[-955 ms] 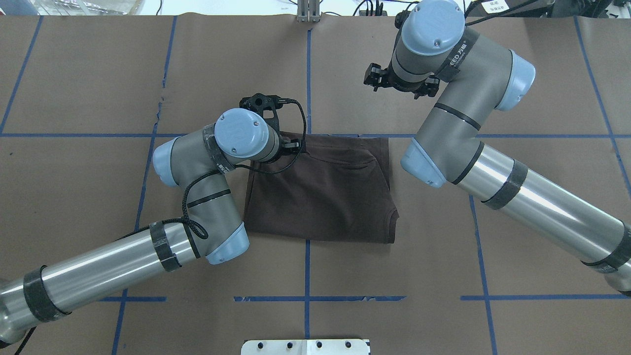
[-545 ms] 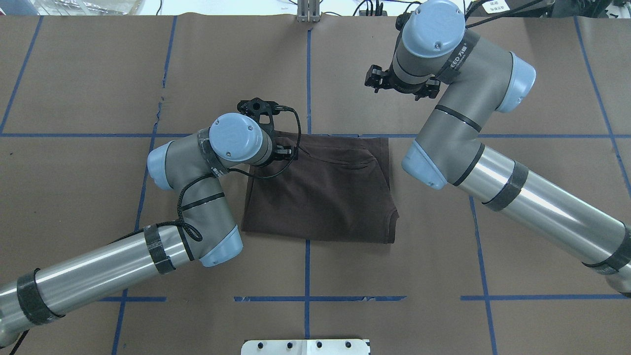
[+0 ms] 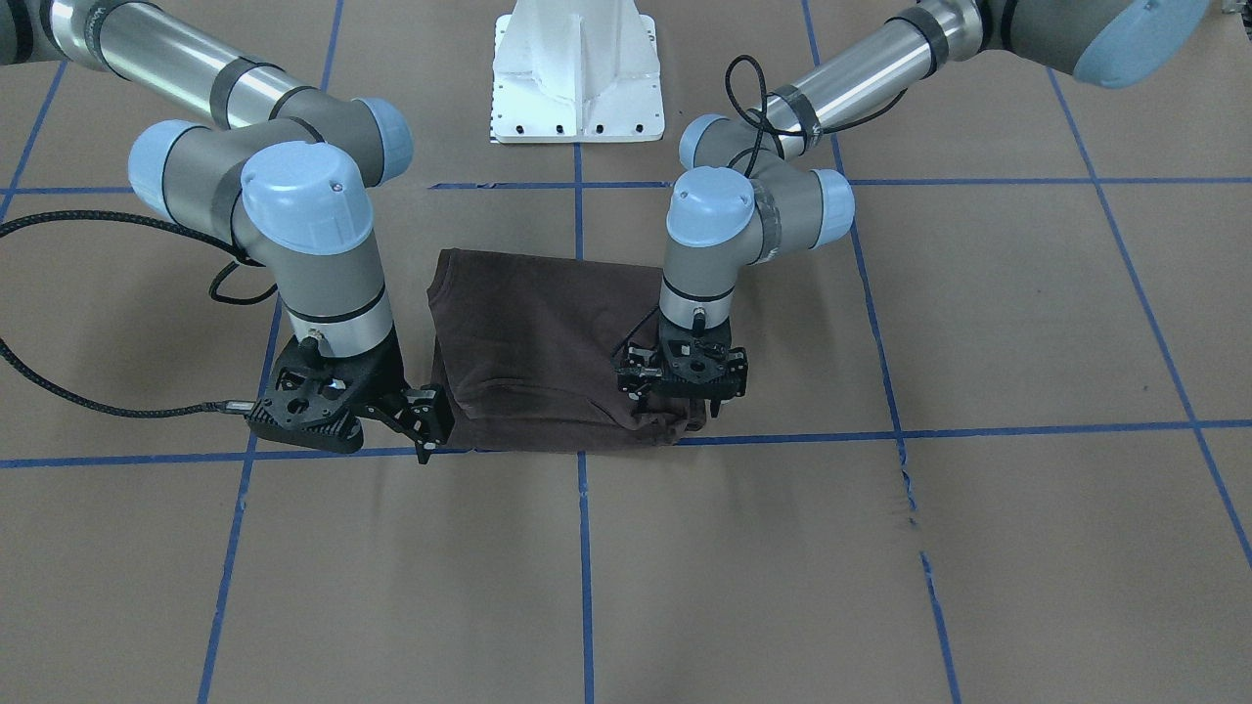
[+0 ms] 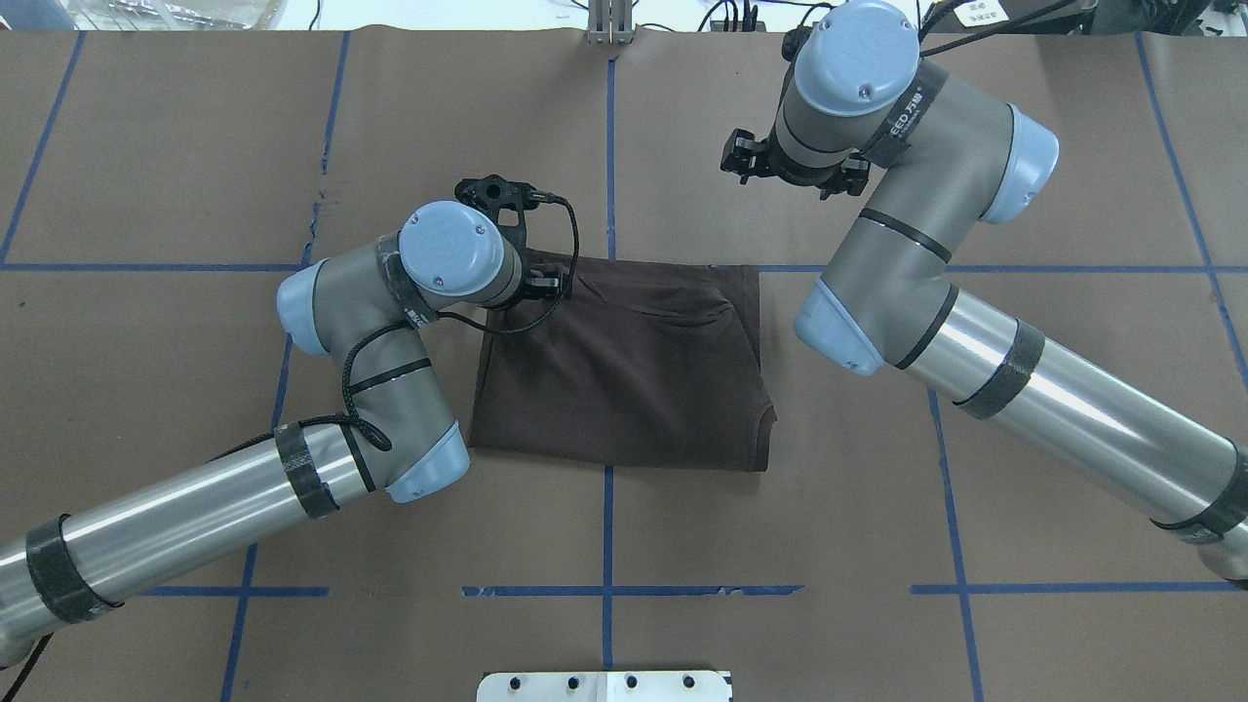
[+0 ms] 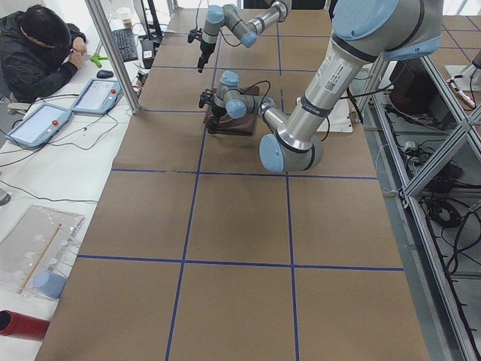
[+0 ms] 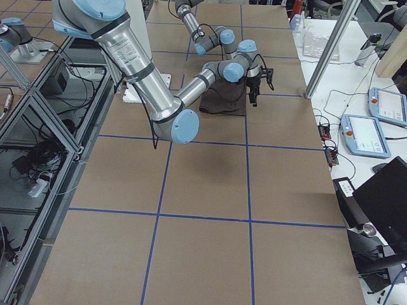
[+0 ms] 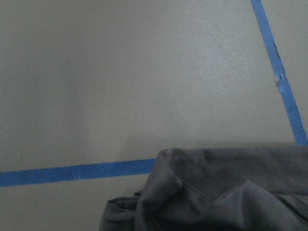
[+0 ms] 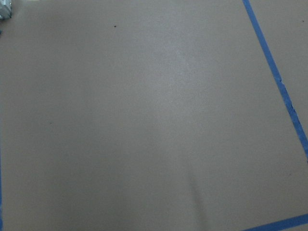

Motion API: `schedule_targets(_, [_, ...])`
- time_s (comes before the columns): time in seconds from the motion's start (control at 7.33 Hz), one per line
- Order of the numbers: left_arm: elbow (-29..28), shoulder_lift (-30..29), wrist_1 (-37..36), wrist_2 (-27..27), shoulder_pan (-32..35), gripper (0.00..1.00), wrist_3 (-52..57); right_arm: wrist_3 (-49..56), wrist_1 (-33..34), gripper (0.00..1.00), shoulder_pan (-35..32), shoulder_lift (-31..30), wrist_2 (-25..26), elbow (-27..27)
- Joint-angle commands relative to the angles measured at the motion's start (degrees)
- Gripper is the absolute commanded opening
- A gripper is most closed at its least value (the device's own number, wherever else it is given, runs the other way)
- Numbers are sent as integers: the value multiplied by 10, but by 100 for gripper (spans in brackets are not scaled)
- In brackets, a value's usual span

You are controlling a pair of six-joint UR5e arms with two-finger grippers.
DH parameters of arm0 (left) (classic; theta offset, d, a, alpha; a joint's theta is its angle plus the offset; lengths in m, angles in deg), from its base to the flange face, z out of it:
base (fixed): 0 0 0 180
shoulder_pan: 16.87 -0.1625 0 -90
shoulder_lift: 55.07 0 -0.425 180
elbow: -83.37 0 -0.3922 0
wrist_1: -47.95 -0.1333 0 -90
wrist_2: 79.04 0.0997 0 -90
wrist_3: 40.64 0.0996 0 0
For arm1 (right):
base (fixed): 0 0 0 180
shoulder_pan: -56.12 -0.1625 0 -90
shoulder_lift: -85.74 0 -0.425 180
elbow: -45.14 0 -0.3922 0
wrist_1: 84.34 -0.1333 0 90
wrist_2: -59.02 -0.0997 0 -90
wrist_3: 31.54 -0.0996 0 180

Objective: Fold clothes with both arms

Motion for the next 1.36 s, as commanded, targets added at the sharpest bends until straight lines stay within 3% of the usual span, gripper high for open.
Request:
schedule_targets(0.0, [-13,1,1,-2,39,100,16,1,0,100,3,0,0,-1])
schedule_targets(0.27, [-33,2,1,-2,61,100,31,2,0,100,3,-1,0,-1])
schedule_targets(0.55, [-16,12,1,-7,76,100,60,5,1,100,5,-2,-3,-1])
schedule_targets(0.82, [110,64,-48,-29,76,100,76,65,10,100,-5,-27,-35,-41])
schedule_targets(1.09, [296,149,-147,-46,100,100,153,203,18,100,-81,-124,-113,-115])
schedule_targets(1.23, [356,201,-162,-74,126,100,194,301,38,100,-129,-179,-148,-152])
